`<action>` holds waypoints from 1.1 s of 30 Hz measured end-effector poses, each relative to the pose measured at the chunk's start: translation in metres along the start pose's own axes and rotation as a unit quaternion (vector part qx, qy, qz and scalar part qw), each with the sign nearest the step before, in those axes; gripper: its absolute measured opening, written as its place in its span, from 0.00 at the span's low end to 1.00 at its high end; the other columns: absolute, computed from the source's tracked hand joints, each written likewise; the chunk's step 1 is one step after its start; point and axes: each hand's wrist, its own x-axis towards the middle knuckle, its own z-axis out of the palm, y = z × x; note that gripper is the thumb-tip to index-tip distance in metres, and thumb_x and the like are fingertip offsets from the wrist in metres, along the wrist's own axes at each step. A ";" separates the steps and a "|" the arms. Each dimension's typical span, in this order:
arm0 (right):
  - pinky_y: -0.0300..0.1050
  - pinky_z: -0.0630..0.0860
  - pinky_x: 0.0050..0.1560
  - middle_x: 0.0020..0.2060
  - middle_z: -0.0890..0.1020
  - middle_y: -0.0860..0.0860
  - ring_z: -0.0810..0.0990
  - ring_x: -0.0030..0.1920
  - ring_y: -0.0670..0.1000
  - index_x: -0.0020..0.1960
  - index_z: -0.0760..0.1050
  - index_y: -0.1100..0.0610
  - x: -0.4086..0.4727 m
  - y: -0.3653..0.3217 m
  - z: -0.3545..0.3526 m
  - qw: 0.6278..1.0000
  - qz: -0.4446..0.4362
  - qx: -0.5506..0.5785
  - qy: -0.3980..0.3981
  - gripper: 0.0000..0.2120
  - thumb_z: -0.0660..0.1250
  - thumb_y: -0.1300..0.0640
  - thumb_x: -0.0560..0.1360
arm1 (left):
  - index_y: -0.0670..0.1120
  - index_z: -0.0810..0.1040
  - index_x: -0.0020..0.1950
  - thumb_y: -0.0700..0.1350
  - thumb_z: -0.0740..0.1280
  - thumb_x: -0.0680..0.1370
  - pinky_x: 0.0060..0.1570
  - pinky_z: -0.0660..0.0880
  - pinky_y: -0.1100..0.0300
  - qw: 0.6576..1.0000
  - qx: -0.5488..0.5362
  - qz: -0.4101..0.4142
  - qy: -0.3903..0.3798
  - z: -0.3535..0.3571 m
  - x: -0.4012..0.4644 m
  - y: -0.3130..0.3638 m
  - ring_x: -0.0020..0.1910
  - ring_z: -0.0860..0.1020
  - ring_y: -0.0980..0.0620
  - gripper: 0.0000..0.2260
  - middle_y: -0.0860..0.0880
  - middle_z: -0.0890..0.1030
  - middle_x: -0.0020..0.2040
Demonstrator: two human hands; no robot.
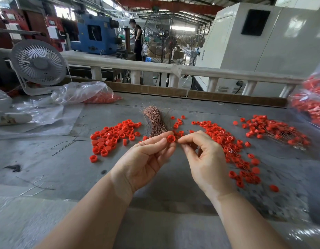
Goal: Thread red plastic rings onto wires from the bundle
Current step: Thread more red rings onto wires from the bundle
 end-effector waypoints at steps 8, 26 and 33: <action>0.29 0.66 0.39 0.36 0.78 0.47 0.74 0.36 0.43 0.41 0.80 0.57 0.000 0.001 0.000 1.000 0.014 0.011 0.001 0.08 0.68 0.69 0.71 | 0.39 0.85 0.37 0.32 0.64 0.64 0.33 0.79 0.66 1.000 -0.007 -0.001 -0.003 0.001 -0.001 -0.001 0.35 0.83 0.52 0.10 0.43 0.84 0.37; 0.27 0.67 0.39 0.35 0.81 0.48 0.76 0.37 0.42 0.41 0.80 0.55 0.002 -0.003 0.000 0.998 0.053 0.043 -0.006 0.08 0.70 0.67 0.71 | 0.39 0.85 0.37 0.31 0.63 0.64 0.32 0.78 0.66 1.000 -0.015 -0.012 -0.011 0.004 -0.003 0.000 0.34 0.83 0.52 0.12 0.42 0.83 0.36; 0.27 0.67 0.38 0.34 0.81 0.46 0.76 0.35 0.39 0.40 0.80 0.55 0.001 -0.006 -0.001 0.995 0.068 0.068 -0.008 0.08 0.69 0.67 0.72 | 0.40 0.85 0.38 0.31 0.63 0.64 0.34 0.79 0.66 1.000 -0.019 -0.007 -0.017 0.004 -0.003 0.000 0.36 0.83 0.52 0.12 0.42 0.84 0.38</action>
